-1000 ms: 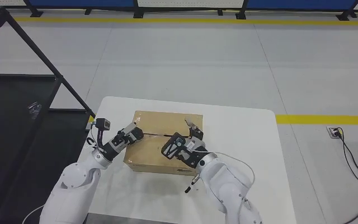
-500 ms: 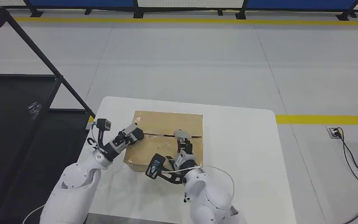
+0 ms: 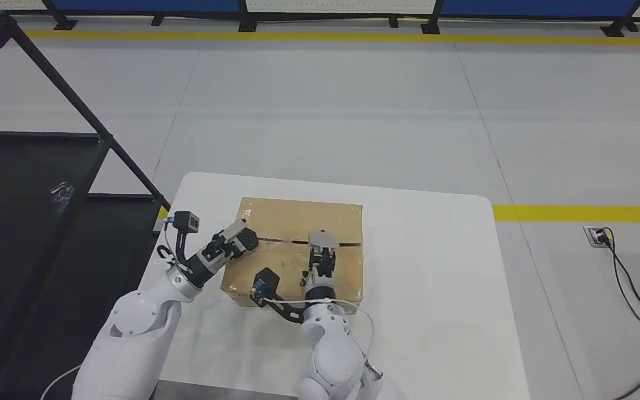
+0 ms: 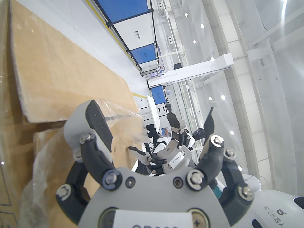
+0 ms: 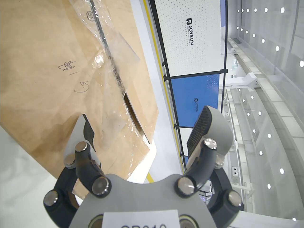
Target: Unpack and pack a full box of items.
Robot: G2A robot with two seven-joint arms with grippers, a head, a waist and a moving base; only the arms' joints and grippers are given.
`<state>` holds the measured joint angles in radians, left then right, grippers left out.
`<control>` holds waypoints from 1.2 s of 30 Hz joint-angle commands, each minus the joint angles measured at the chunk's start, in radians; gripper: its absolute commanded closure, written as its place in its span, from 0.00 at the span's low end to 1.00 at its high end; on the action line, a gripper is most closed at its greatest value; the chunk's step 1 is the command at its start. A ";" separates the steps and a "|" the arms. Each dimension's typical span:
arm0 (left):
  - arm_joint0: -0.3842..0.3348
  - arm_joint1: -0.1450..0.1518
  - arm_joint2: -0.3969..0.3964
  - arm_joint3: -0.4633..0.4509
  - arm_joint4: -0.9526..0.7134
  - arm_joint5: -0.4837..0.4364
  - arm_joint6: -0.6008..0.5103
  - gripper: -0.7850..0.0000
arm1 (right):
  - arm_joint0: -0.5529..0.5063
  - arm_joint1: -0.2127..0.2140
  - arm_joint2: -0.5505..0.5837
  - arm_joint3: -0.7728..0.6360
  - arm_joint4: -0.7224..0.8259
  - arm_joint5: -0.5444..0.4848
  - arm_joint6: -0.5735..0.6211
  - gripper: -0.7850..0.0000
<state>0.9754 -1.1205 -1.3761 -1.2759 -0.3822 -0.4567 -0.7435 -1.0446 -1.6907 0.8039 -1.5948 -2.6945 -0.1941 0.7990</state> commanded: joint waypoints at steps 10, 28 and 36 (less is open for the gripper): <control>0.006 0.002 -0.009 -0.007 -0.004 0.000 -0.005 0.00 | 0.067 -0.035 -0.009 0.099 -0.011 0.139 -0.016 0.00; 0.013 0.003 -0.013 -0.014 -0.009 -0.001 -0.007 0.00 | 0.056 -0.052 0.190 0.006 0.408 0.024 -0.173 0.00; 0.012 0.002 -0.009 -0.012 -0.007 -0.005 -0.004 0.00 | 0.025 -0.033 0.286 -0.069 0.553 -0.239 -0.198 0.00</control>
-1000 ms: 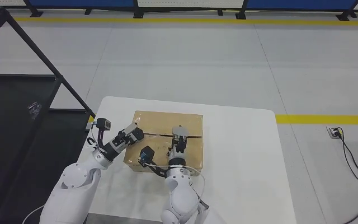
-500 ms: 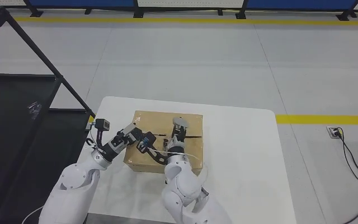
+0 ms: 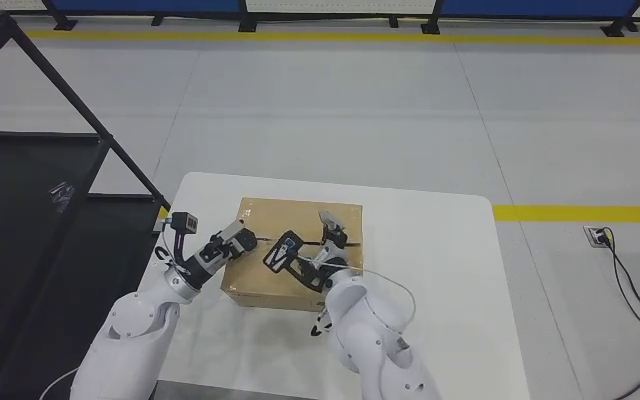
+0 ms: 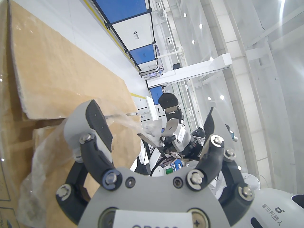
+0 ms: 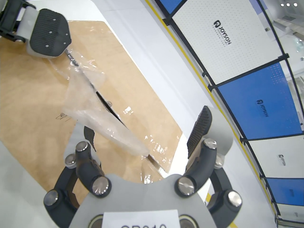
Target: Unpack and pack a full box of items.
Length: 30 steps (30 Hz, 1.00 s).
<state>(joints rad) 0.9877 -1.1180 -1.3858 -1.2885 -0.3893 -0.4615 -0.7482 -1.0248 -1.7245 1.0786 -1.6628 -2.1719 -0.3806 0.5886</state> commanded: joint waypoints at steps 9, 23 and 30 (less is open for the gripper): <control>0.002 -0.001 0.003 0.002 0.005 -0.003 0.004 0.00 | 0.040 0.012 0.063 0.016 0.179 -0.246 0.044 0.35; 0.000 0.000 0.002 0.006 0.006 -0.004 0.000 0.00 | 0.057 0.024 0.061 0.018 0.288 -0.342 0.093 0.93; -0.005 -0.001 0.003 0.012 0.002 -0.006 -0.002 0.00 | 0.072 0.028 0.043 0.029 0.316 -0.360 0.159 0.97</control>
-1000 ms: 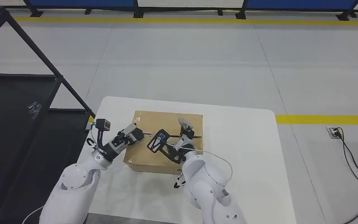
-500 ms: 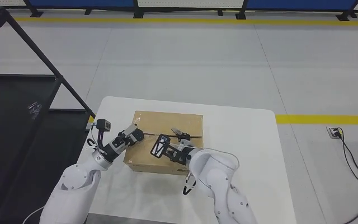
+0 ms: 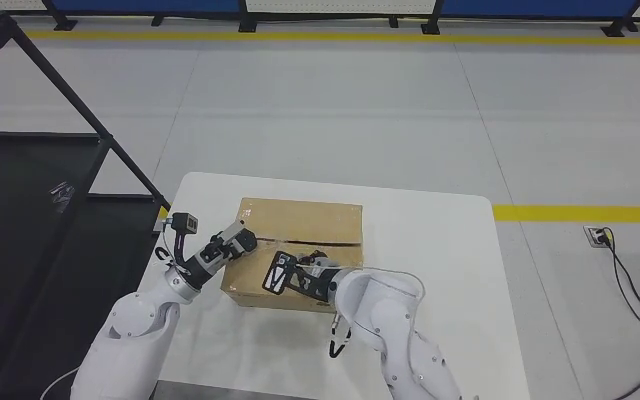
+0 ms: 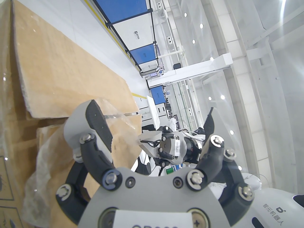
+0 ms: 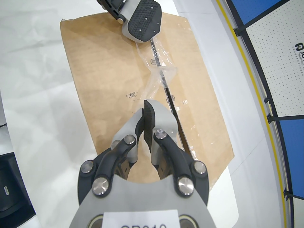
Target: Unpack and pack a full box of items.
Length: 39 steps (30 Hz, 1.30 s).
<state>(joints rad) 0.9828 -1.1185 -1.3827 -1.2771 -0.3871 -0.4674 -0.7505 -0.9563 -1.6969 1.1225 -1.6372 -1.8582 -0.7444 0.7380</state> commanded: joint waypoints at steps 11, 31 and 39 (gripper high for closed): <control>-0.005 0.000 0.002 0.000 -0.001 0.003 -0.003 0.00 | -0.004 0.015 -0.068 -0.075 -0.249 0.167 -0.011 1.00; 0.002 0.000 0.008 -0.025 0.008 0.018 0.001 0.00 | 0.001 0.024 -0.103 -0.026 -0.484 0.257 -0.004 1.00; 0.003 -0.001 0.009 -0.030 0.011 0.018 0.002 0.00 | -0.003 0.028 -0.087 -0.005 -0.478 0.231 -0.036 1.00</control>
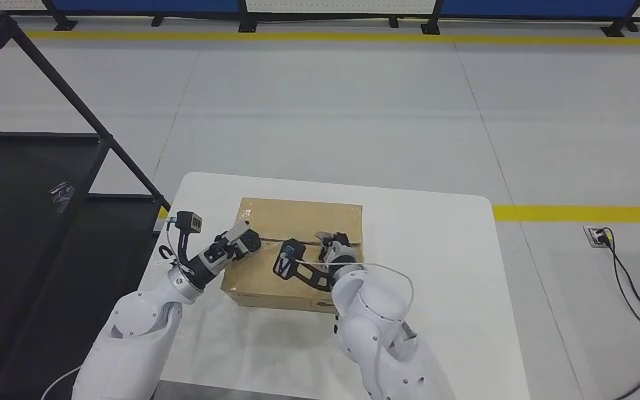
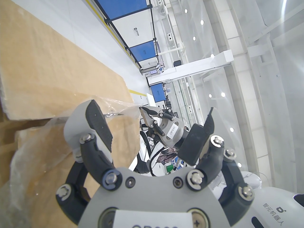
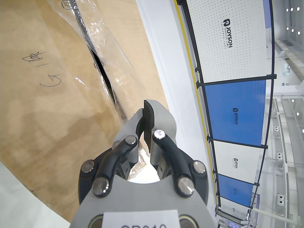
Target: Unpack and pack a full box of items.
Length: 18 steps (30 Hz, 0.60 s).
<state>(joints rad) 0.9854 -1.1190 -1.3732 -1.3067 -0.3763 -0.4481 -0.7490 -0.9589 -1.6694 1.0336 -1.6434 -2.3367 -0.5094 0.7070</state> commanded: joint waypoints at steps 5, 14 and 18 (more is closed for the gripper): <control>0.001 0.000 0.001 -0.002 0.004 0.000 0.002 0.00 | -0.014 0.005 0.013 -0.010 -0.018 0.012 -0.032 1.00; 0.000 -0.001 0.002 -0.009 -0.012 0.001 -0.005 0.00 | -0.029 0.011 0.008 0.003 -0.077 0.082 -0.088 1.00; -0.001 -0.001 0.001 -0.010 -0.014 0.000 -0.007 0.00 | -0.025 0.011 0.012 0.012 -0.065 0.096 -0.129 1.00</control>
<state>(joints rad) 0.9849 -1.1196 -1.3718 -1.3164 -0.3905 -0.4469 -0.7555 -0.9838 -1.6588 1.0441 -1.6313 -2.4069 -0.4161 0.5925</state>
